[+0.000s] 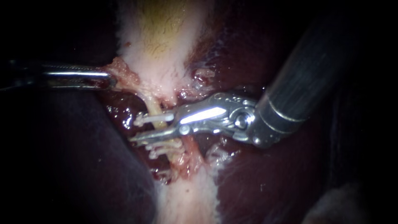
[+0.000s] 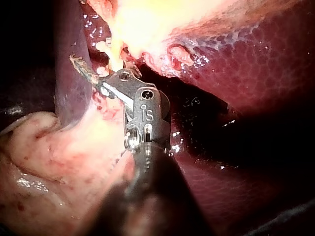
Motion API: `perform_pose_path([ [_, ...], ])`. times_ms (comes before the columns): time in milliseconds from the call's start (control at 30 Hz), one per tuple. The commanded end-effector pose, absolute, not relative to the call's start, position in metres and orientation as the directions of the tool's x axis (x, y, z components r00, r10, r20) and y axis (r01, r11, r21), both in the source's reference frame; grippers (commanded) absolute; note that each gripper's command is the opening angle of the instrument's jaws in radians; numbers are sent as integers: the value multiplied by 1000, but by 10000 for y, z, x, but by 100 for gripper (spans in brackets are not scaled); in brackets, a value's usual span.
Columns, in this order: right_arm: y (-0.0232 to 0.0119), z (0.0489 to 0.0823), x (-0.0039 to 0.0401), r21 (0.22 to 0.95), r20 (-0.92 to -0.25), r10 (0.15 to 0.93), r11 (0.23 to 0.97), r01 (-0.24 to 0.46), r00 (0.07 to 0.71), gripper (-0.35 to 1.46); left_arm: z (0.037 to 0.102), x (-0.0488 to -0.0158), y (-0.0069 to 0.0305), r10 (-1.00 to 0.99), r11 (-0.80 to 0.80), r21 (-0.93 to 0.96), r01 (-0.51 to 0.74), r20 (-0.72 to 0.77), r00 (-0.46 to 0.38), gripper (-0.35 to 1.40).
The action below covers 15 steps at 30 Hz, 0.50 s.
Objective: Going back third clip left tube
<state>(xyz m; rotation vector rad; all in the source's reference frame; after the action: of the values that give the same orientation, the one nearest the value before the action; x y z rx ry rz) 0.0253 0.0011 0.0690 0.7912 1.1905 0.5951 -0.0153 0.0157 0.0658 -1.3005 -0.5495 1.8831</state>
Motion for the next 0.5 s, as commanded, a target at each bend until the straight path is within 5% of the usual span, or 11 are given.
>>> perform_pose_path([
  [33, 13, 694, 251, 790, -589, 761, 614, -6, 271, 50, 658, -153, 157, 787, -612, -710, -347, -589, -184, -35],
  [500, 14, 702, 216, 668, -712, 641, 744, -3, 286, 50, 659, -153, 157, 787, -613, -710, -348, -589, -184, -35],
])
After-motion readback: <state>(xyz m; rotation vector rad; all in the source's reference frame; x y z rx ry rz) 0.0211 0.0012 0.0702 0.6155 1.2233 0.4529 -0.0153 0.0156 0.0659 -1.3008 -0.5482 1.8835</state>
